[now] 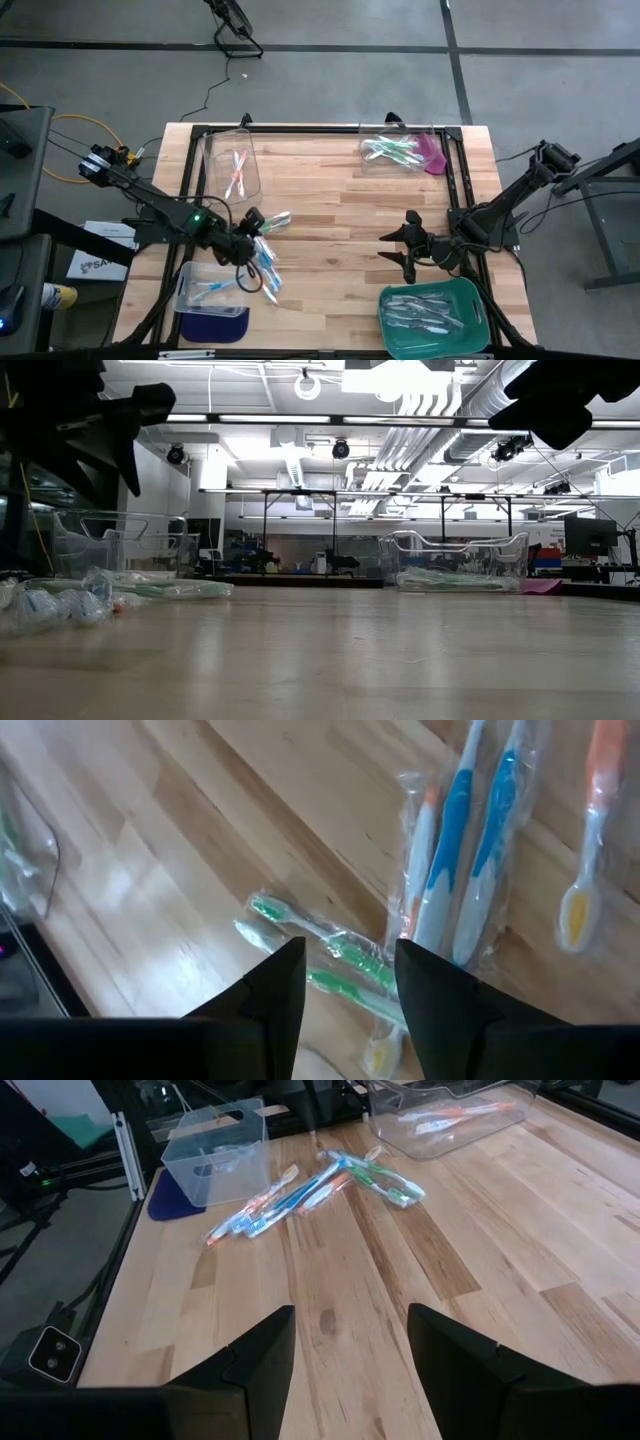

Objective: Pick & Place Toothbrushes
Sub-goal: Put the blue toothbrush into the bottom transparent bin

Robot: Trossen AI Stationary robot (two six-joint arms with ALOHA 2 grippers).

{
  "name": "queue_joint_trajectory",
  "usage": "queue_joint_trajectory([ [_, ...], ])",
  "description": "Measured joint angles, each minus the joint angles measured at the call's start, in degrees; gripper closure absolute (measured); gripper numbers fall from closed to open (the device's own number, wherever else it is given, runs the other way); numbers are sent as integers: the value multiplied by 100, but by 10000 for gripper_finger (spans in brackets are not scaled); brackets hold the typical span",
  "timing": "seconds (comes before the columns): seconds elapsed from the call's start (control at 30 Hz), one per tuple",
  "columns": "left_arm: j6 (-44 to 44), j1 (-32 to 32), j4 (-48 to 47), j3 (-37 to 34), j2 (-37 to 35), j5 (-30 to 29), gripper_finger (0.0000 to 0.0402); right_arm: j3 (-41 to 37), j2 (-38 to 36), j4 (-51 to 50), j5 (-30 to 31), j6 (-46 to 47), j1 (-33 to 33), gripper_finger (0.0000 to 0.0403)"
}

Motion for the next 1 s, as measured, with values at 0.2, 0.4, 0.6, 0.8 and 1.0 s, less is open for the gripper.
queue_joint_trajectory([
  [0.2, 699, -8, -138, 0, 0, -33, 252, 0, 2, 0, 0, 2, 0, 215],
  [0.4, 1065, -11, -219, 0, 0, -46, 252, 0, 4, 0, 0, 2, 0, 215],
  [0.6, 1092, -11, -221, 0, 0, -44, 252, 0, 4, 2, 0, 4, 0, 215],
  [0.8, 1539, -11, -168, -46, 0, -27, 252, 0, 7, 2, 0, 4, 0, 215],
  [1.0, 1940, -11, 49, -524, 0, 76, 252, 0, 7, 2, 0, 0, 0, 215],
])
